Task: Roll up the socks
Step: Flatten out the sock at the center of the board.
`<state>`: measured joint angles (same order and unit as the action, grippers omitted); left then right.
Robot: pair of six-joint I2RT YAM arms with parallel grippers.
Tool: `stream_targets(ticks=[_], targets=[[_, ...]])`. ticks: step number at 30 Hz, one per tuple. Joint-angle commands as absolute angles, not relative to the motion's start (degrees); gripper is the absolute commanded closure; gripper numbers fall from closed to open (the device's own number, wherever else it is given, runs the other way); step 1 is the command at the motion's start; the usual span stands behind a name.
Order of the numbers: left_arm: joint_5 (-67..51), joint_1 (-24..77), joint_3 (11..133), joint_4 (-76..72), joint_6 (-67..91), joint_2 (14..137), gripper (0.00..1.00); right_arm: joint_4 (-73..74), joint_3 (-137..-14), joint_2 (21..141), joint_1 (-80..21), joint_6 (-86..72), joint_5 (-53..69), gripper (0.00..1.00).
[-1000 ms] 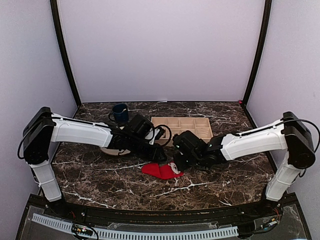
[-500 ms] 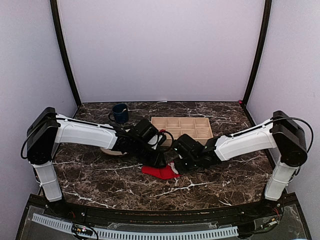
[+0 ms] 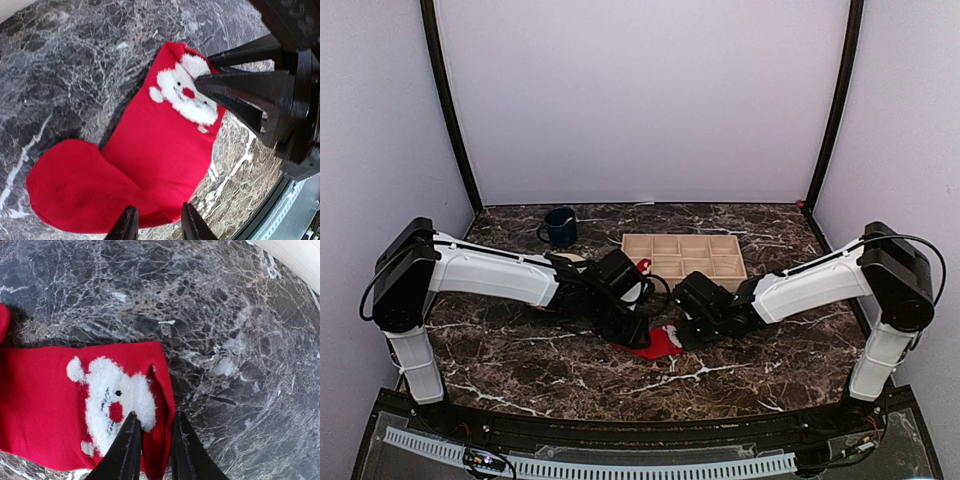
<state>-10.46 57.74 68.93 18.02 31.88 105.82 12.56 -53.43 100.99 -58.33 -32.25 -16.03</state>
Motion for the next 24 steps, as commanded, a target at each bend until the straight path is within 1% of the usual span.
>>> stream_targets(ticks=[1,13,18,20,24], targets=[[-9.05,58.84,67.41,21.10,32.85,102.56,0.68,11.84,-51.55,98.37,-57.92,-35.05,-16.27,0.79],[-6.86,60.18,59.40,23.17,35.26,96.90,0.69,11.43,-42.49,88.10,-59.02,-44.82,-15.94,0.79],[-4.59,60.73,62.88,23.46,34.19,94.15,0.68,10.63,-42.25,88.31,-61.81,-47.11,-16.25,0.79],[-3.82,61.18,66.42,24.79,33.04,95.36,0.62,10.50,-42.45,88.75,-62.57,-48.04,-16.48,0.79],[-2.59,63.58,73.19,29.35,31.00,99.75,0.42,9.48,-40.69,87.49,-63.88,-50.85,-16.59,0.79]])
